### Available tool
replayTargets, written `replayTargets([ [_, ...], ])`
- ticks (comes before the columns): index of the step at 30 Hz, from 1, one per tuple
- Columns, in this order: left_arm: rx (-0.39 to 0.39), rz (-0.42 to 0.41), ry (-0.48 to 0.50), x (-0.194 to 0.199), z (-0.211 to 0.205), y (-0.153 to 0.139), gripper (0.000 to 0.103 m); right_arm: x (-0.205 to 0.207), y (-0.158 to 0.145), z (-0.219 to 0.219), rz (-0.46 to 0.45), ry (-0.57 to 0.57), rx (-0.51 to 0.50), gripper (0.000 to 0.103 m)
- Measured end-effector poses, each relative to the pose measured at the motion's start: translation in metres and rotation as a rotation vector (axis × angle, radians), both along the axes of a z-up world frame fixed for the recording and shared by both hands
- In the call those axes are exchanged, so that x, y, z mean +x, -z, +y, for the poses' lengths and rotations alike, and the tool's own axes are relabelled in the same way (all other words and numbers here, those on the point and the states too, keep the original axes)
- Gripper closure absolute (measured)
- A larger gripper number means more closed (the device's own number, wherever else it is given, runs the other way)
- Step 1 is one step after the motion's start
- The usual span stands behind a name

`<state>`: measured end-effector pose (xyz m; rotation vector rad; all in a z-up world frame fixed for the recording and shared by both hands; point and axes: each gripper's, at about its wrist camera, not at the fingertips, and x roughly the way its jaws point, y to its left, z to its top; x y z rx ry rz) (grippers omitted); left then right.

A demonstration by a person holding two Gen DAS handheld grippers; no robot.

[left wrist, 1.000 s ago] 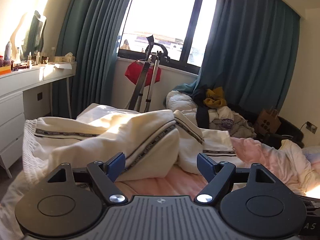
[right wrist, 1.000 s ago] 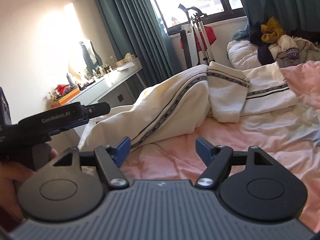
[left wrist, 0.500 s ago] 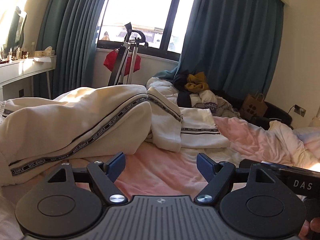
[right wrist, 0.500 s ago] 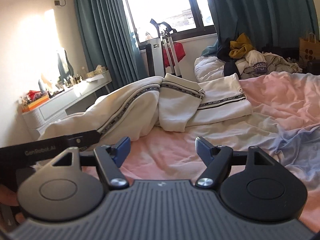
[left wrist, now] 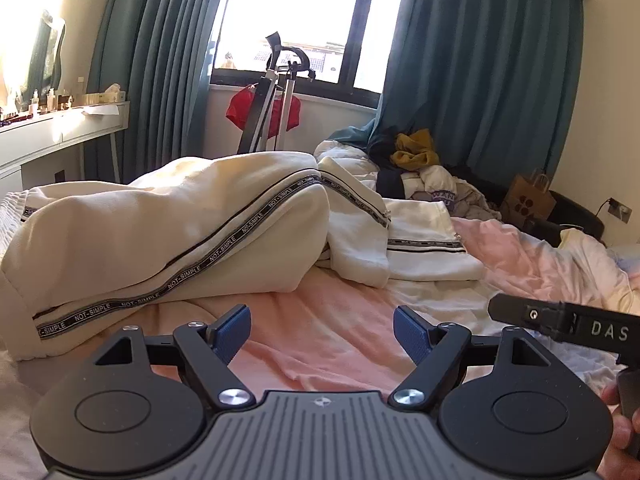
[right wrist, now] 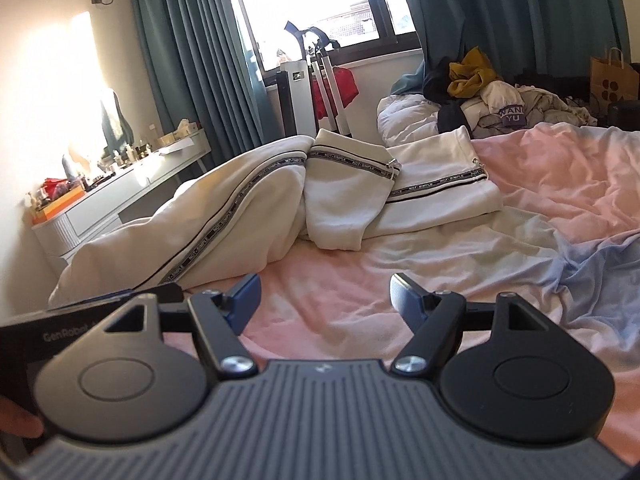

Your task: Fold clothes

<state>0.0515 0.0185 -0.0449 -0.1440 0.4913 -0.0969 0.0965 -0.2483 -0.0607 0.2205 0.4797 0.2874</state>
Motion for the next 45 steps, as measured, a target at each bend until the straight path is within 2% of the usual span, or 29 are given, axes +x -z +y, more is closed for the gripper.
replayTargets([
  [3,0.000,0.020,-0.010,0.004,0.001,0.003,0.023,0.020,-0.003,0.000,0.016,-0.009,0.014,0.028],
  [8,-0.017,0.083,-0.011,0.019,0.002,0.015,0.023,0.069,-0.001,-0.002,0.054,-0.017,0.104,0.028],
  [14,-0.019,0.147,0.007,0.046,0.002,0.035,0.023,0.159,0.028,0.007,0.157,0.028,0.083,0.029],
  [16,-0.041,0.162,0.009,0.058,0.004,0.042,0.023,0.188,0.038,0.009,0.176,0.054,0.087,0.029],
  [19,-0.054,0.173,0.009,0.075,0.009,0.054,0.023,0.226,0.048,0.014,0.176,0.085,0.073,0.029],
  [22,-0.056,0.199,0.009,0.091,0.013,0.069,0.023,0.258,0.059,0.026,0.164,0.108,-0.002,0.029],
  [26,-0.113,0.220,0.018,0.104,0.022,0.081,0.023,0.290,0.078,0.037,0.192,0.125,-0.036,0.028],
  [28,-0.136,0.215,0.022,0.108,0.026,0.085,0.023,0.296,0.084,0.041,0.191,0.126,-0.020,0.030],
  [30,-0.149,0.211,0.018,0.110,0.027,0.086,0.023,0.295,0.085,0.044,0.164,0.107,-0.009,0.051],
  [31,-0.155,0.209,0.016,0.111,0.028,0.087,0.023,0.294,0.084,0.047,0.160,0.105,-0.020,0.074],
  [32,-0.157,0.208,0.015,0.111,0.028,0.087,0.023,0.292,0.084,0.049,0.160,0.111,-0.040,0.086],
  [35,-0.159,0.200,0.011,0.110,0.026,0.085,0.023,0.283,0.075,0.047,0.141,0.111,-0.043,0.093],
  [38,-0.153,0.188,0.008,0.108,0.026,0.081,0.024,0.265,0.054,0.027,0.093,0.163,0.005,0.094],
  [45,-0.141,0.160,0.003,0.103,0.025,0.071,0.025,0.210,-0.015,-0.046,-0.042,0.276,-0.046,0.095],
])
